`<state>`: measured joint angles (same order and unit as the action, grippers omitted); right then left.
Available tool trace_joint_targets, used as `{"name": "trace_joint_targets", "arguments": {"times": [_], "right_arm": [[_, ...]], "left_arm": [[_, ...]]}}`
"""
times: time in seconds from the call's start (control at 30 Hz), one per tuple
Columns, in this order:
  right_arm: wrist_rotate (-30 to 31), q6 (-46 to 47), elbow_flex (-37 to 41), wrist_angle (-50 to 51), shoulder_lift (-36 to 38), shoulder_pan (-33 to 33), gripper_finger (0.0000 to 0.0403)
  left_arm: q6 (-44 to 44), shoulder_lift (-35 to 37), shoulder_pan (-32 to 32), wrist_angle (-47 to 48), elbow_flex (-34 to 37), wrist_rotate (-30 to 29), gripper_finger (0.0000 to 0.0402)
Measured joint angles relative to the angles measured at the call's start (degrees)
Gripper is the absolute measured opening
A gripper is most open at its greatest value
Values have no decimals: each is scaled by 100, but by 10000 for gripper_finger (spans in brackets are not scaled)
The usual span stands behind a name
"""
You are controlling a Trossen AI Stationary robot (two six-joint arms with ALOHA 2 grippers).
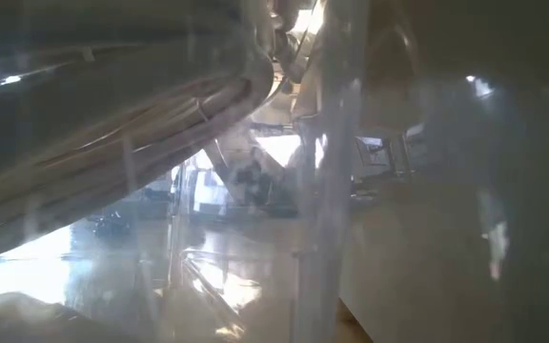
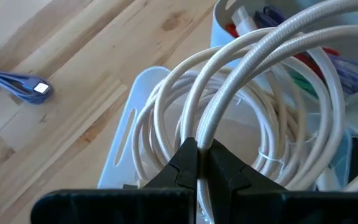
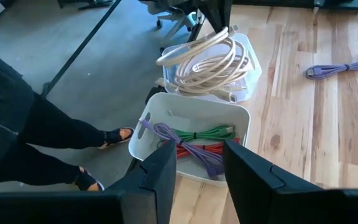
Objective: Pick & Place USB Port
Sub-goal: Put the brown HDMI cable into the transparent bin, then put the pink USB cable into the white bin
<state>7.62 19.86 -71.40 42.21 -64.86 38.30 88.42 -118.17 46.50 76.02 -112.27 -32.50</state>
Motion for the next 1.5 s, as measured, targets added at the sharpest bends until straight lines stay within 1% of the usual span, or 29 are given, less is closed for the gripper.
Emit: {"name": "trace_joint_targets", "arguments": {"times": [0.33,0.5,0.63,0.7,0.8,1.1,1.23,1.33,1.5], "right_arm": [[0,265,0,-1,0,10,122],[98,285,0,-1,0,147,122],[112,298,0,-1,0,228,122],[114,326,0,-1,0,238,122],[113,326,0,-1,0,238,122],[107,325,0,80,0,238,122],[107,322,0,128,0,238,122],[105,325,0,148,0,238,122],[105,325,0,148,0,238,122]], "left_arm": [[-4,-4,0,-881,751,71,7],[37,-4,0,-879,868,123,8],[18,-4,0,-812,879,205,37],[-108,-4,0,-822,879,348,55],[-206,-4,0,-832,879,366,73],[-295,28,0,-857,879,373,82],[-350,43,0,-568,620,390,83],[-591,70,0,-404,353,374,83],[-905,109,0,225,-343,213,84]]}}
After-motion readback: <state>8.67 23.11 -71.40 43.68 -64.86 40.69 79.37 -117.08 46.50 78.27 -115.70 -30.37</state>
